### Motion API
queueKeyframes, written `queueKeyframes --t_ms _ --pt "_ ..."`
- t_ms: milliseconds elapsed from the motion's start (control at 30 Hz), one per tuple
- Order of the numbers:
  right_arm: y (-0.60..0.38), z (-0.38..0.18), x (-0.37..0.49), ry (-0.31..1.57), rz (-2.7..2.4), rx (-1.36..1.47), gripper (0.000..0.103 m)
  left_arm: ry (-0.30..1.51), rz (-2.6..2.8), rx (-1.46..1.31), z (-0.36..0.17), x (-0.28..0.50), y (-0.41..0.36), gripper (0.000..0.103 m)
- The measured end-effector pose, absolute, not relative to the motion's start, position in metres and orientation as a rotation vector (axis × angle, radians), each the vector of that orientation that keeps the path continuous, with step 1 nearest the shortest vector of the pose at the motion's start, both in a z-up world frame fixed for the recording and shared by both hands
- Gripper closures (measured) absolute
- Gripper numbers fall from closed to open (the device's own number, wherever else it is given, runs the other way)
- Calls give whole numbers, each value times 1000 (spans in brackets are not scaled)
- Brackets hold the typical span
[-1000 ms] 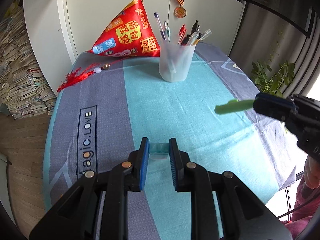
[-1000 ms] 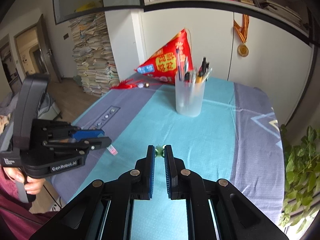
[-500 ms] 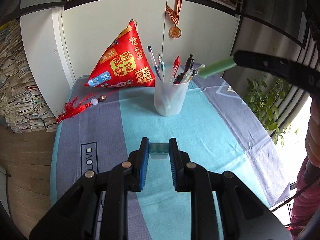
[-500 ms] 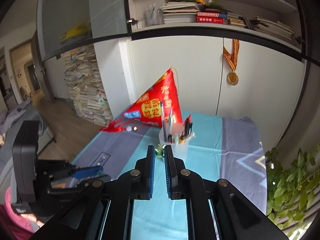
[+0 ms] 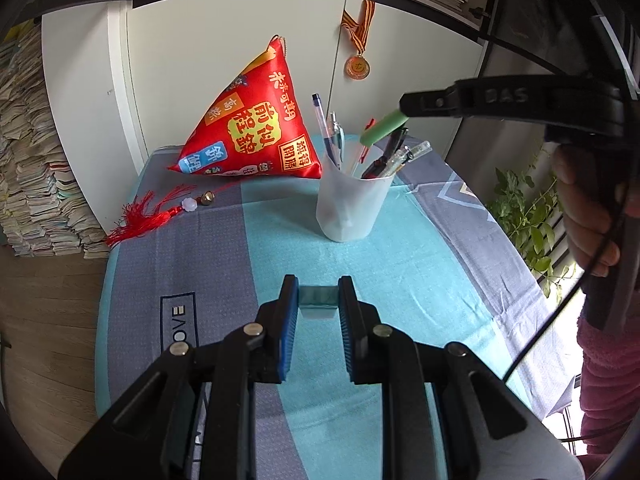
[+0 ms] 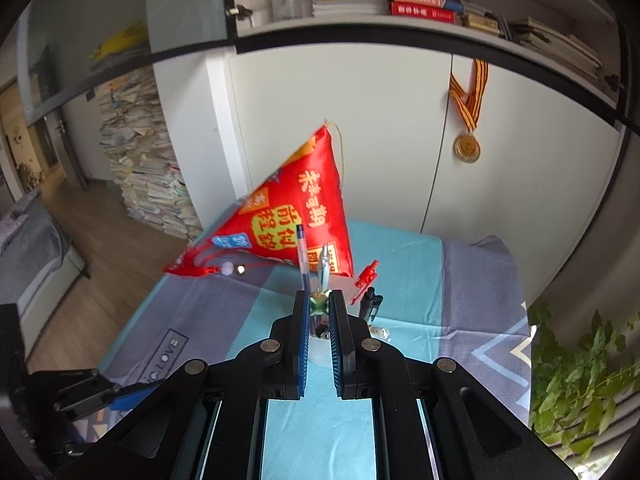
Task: Organize stationery
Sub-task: 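Carry green highlighter into the cup with right tool while left tool holds pink eraser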
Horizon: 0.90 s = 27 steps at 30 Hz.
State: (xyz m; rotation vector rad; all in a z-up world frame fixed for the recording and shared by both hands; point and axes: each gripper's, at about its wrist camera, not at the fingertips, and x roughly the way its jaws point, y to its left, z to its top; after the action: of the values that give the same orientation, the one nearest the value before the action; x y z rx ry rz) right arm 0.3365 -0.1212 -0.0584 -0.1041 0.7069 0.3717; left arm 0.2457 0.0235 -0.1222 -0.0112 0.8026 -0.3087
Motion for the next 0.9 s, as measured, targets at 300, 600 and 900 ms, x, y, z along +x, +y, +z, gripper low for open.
queueKeyframes --t_ms 300,600,900 --pt "-113 -81 377 814 323 -110 93 805 -309 -30 -123 258 37 85" --pt "-108 -89 392 841 292 -123 93 826 -315 -38 -129 268 37 85" --pt "-115 -88 391 834 308 -78 92 824 -315 -29 -125 272 32 85"
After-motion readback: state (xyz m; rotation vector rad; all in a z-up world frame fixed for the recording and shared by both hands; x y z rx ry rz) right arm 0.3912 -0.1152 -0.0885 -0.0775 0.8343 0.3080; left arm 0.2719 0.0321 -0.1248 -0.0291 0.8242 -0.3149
